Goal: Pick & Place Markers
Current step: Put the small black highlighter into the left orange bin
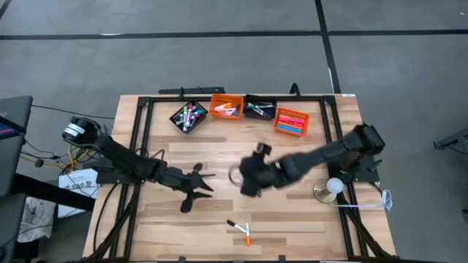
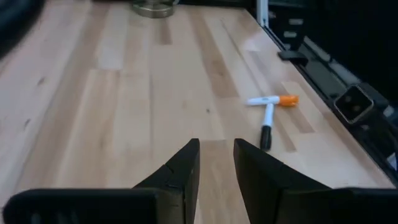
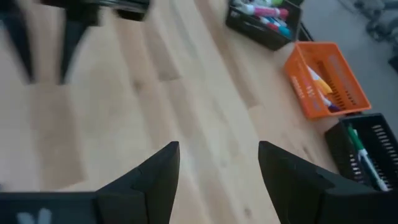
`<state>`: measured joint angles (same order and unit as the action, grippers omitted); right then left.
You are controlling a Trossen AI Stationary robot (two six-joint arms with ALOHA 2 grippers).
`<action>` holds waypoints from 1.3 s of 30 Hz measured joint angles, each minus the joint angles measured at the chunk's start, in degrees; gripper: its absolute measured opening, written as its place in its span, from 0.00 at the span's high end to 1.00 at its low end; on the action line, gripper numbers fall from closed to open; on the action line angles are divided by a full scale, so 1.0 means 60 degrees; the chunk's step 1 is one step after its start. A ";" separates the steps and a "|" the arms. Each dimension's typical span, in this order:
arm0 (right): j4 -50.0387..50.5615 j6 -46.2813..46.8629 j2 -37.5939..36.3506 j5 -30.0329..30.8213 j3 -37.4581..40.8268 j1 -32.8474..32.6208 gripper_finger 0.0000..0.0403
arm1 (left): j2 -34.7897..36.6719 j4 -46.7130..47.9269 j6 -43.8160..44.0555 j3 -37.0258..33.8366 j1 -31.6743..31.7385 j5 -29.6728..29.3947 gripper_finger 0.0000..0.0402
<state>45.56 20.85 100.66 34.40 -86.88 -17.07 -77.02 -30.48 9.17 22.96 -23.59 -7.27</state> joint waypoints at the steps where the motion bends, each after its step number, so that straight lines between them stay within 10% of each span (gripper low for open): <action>1: 0.0020 0.0191 -0.0035 0.0239 0.0082 -0.0325 0.48 | -0.0163 0.0000 -0.0175 0.0119 -0.0090 -0.0029 0.75; 22: 0.3668 0.6091 -0.0030 0.2606 0.0162 -0.4854 0.53 | -0.5217 -0.0090 -0.0993 0.4218 -0.1341 -0.0269 0.75; 39: 0.3794 0.7391 -0.0015 0.2800 0.0158 -0.6018 0.58 | -0.6359 -0.0077 -0.0797 0.5067 -0.1499 -0.0251 0.69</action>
<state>68.33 65.20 100.57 51.20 -85.93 -53.18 -115.18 -30.94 4.38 53.37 -32.58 -8.77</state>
